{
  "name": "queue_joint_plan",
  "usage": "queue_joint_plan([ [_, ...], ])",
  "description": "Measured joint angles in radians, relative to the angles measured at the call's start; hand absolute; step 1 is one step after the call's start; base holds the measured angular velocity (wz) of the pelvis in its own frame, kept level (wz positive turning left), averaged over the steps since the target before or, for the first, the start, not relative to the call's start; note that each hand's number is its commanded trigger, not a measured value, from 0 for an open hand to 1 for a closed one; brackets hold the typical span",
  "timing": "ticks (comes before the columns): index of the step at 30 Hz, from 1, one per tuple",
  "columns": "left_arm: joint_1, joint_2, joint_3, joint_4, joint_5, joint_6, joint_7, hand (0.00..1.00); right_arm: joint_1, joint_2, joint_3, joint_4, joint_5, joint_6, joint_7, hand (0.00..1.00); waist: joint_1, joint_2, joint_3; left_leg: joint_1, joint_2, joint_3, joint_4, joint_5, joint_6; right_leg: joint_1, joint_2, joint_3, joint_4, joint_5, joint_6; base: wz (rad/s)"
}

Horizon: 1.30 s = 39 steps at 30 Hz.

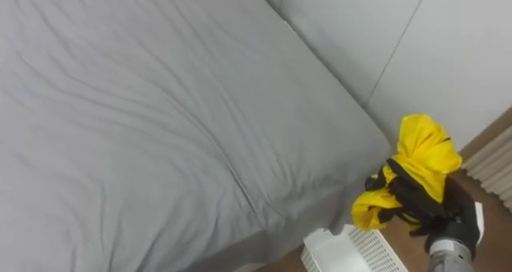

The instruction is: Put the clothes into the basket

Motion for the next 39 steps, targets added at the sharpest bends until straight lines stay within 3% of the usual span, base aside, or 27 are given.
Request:
queue_joint_plan([
  [4, 0.000, 0.006, -0.027, 0.000, -0.012, 0.009, -0.004, 0.00, -0.062, -0.004, -0.035, 0.133, 0.026, 0.001, -0.006, 1.00, -0.032, 0.022, -0.0025, -0.035, 0.000, 0.002, 0.002, 0.000, 0.000, -0.034, 0.002, 0.008, 0.003, 0.003, 0.003, -0.03],
  [6, 0.000, 0.006, -0.034, 0.000, -0.014, 0.011, -0.008, 0.00, -0.100, -0.029, -0.061, 0.215, 0.051, 0.009, -0.015, 1.00, -0.044, 0.052, -0.0060, -0.068, 0.000, 0.001, 0.009, -0.002, 0.003, -0.068, 0.001, 0.010, 0.007, 0.008, 0.005, -0.07],
  [10, -0.004, 0.005, -0.054, 0.004, -0.031, 0.015, -0.012, 0.00, -0.164, -0.082, -0.065, 0.274, 0.054, 0.010, -0.056, 1.00, -0.054, 0.097, -0.0038, -0.117, -0.002, 0.002, 0.022, 0.000, 0.006, -0.129, -0.010, 0.018, 0.044, 0.008, 0.007, -0.18],
  [11, -0.015, 0.006, -0.071, 0.009, -0.036, 0.019, -0.015, 0.00, -0.187, -0.099, -0.066, 0.310, 0.054, 0.005, -0.065, 0.80, -0.055, 0.106, 0.0013, -0.124, -0.003, 0.001, 0.021, 0.002, 0.009, -0.143, -0.010, 0.018, 0.055, 0.008, 0.007, 0.00],
  [12, -0.027, 0.005, -0.085, 0.017, -0.052, 0.019, -0.019, 0.00, -0.207, -0.109, -0.067, 0.343, 0.053, 0.000, -0.074, 0.53, -0.052, 0.112, 0.0035, -0.135, -0.003, 0.003, 0.020, 0.003, 0.010, -0.155, -0.009, 0.020, 0.056, 0.008, 0.007, 0.00],
  [13, -0.031, 0.005, -0.090, 0.017, -0.052, 0.018, -0.021, 0.00, -0.218, -0.110, -0.067, 0.359, 0.053, -0.004, -0.078, 0.00, -0.051, 0.115, 0.0051, -0.139, -0.003, 0.003, 0.020, 0.003, 0.011, -0.162, -0.008, 0.022, 0.057, 0.008, 0.007, -0.07],
  [18, -0.060, 0.011, -0.130, 0.014, -0.069, 0.016, -0.024, 0.00, -0.300, -0.112, -0.054, 0.489, 0.042, -0.015, -0.080, 0.00, -0.039, 0.132, 0.0063, -0.202, -0.005, 0.000, 0.023, 0.011, 0.017, -0.243, -0.006, 0.025, 0.079, 0.008, 0.006, -0.02],
  [23, -0.088, 0.014, -0.162, 0.010, -0.070, 0.004, -0.019, 0.00, -0.319, -0.115, -0.025, 0.595, 0.050, -0.022, -0.080, 0.00, -0.012, 0.130, 0.0077, -0.245, -0.009, -0.002, 0.023, 0.020, 0.021, -0.291, -0.010, 0.022, 0.099, 0.008, 0.007, 0.04],
  [30, -0.110, 0.023, -0.161, 0.016, -0.071, -0.001, -0.017, 0.00, -0.329, -0.116, -0.028, 0.643, 0.105, -0.029, -0.099, 0.00, -0.005, 0.110, 0.0210, -0.259, -0.009, -0.003, 0.023, 0.021, 0.022, -0.300, -0.013, 0.021, 0.105, 0.006, 0.007, -0.01],
  [39, -0.123, 0.026, -0.165, 0.025, -0.109, -0.010, -0.017, 0.00, -0.338, -0.117, -0.028, 0.716, 0.132, -0.046, -0.109, 0.00, -0.005, 0.098, 0.0180, -0.262, -0.012, -0.028, 0.024, 0.021, 0.022, -0.288, -0.014, -0.002, 0.093, 0.006, 0.007, 0.07],
])
